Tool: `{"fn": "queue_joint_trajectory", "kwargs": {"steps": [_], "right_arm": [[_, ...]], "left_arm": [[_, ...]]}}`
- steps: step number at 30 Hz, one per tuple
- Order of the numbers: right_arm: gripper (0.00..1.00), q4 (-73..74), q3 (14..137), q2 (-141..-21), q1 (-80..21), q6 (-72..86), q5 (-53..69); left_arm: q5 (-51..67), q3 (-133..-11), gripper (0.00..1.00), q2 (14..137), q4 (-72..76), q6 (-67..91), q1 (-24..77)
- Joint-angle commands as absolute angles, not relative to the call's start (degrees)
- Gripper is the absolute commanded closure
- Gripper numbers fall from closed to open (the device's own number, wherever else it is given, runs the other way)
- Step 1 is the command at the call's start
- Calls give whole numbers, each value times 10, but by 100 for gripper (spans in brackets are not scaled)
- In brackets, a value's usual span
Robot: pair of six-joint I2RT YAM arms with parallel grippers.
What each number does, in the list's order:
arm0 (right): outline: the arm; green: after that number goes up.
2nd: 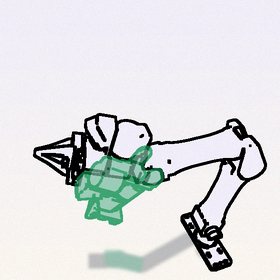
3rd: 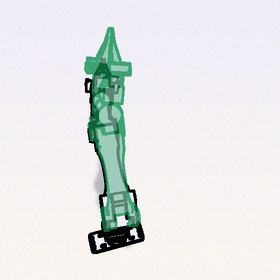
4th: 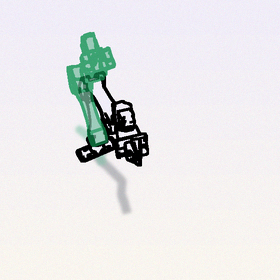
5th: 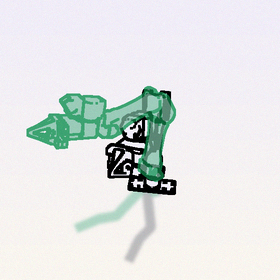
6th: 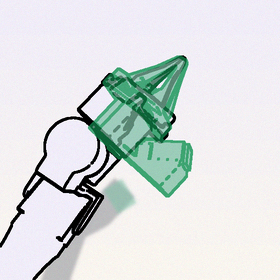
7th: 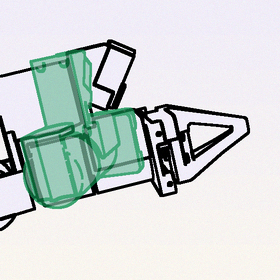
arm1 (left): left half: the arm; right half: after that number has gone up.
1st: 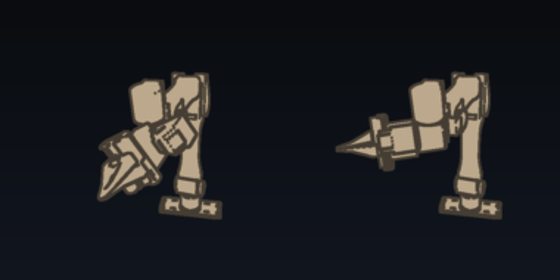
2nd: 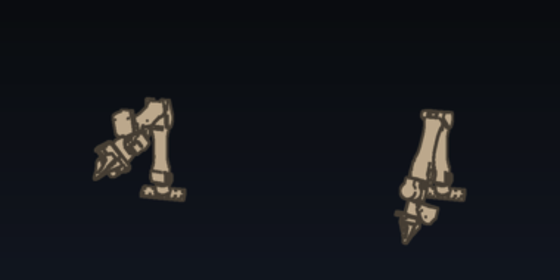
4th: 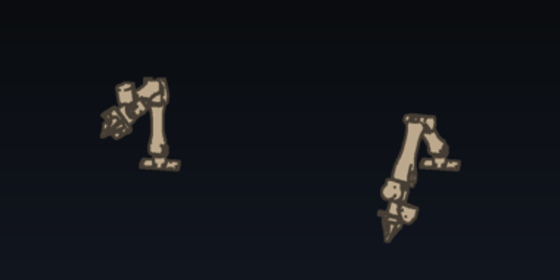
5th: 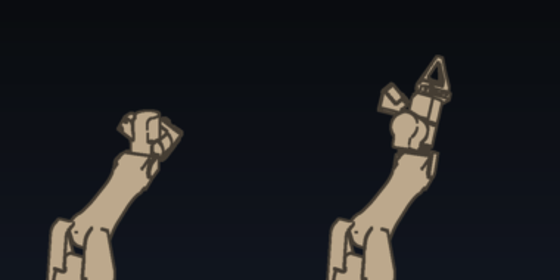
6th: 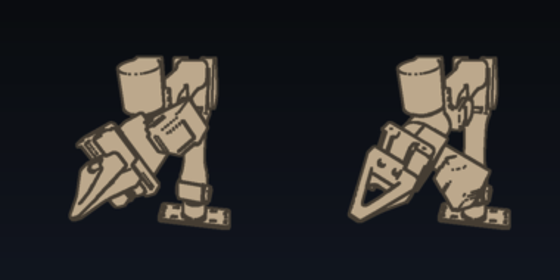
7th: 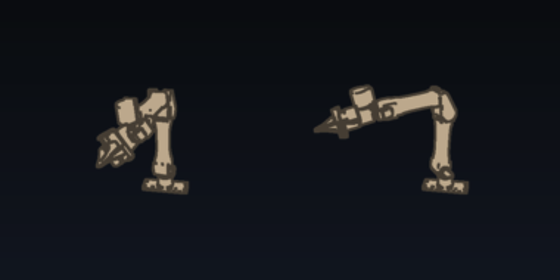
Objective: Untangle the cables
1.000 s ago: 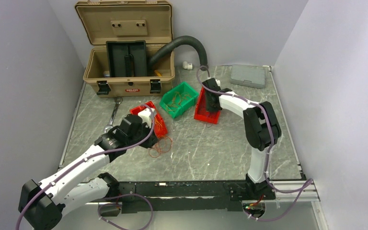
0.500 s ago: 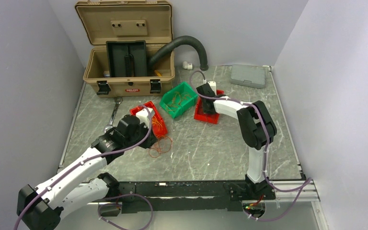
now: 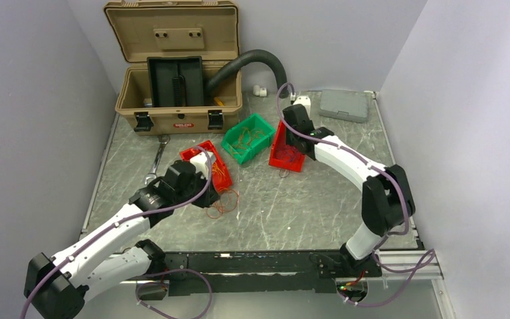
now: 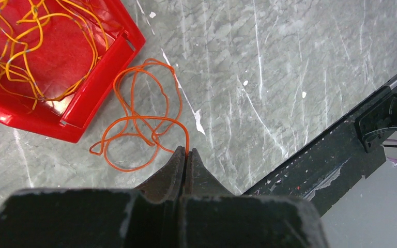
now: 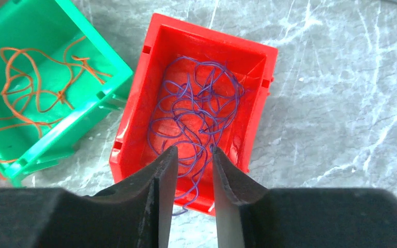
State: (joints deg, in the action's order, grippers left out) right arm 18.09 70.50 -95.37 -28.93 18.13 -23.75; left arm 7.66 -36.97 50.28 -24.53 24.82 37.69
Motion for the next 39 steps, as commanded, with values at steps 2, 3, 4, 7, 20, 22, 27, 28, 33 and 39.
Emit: {"fn": "queue_joint_trajectory", "kwargs": {"steps": [2,3,4,7,20,22,27,28,33,39], "right_arm": [[62,204,696,-891,-289,157,-253],[60,207,691,-879,-289,155,-255],[57,208,686,-868,-289,153,-257],[43,208,667,-832,-288,149,-256],[0,172,559,-668,-289,151,-134],[0,170,541,-652,-289,155,-111],[0,179,513,-626,-289,169,-79],[0,180,509,-620,-289,171,-74],[0,178,497,-598,-289,181,-35],[0,184,496,-607,-289,185,-9]], "left_arm": [[82,-382,100,522,-229,254,378],[76,-383,100,524,-233,253,379],[71,-383,100,524,-236,251,378],[63,-377,100,521,-239,251,378],[-19,-355,97,513,-264,289,378],[-44,-350,94,512,-265,296,378],[-72,-345,65,526,-253,302,378],[-67,-343,50,530,-248,303,378],[-48,-343,10,577,-245,310,378],[-64,-334,1,657,-215,343,382]]}}
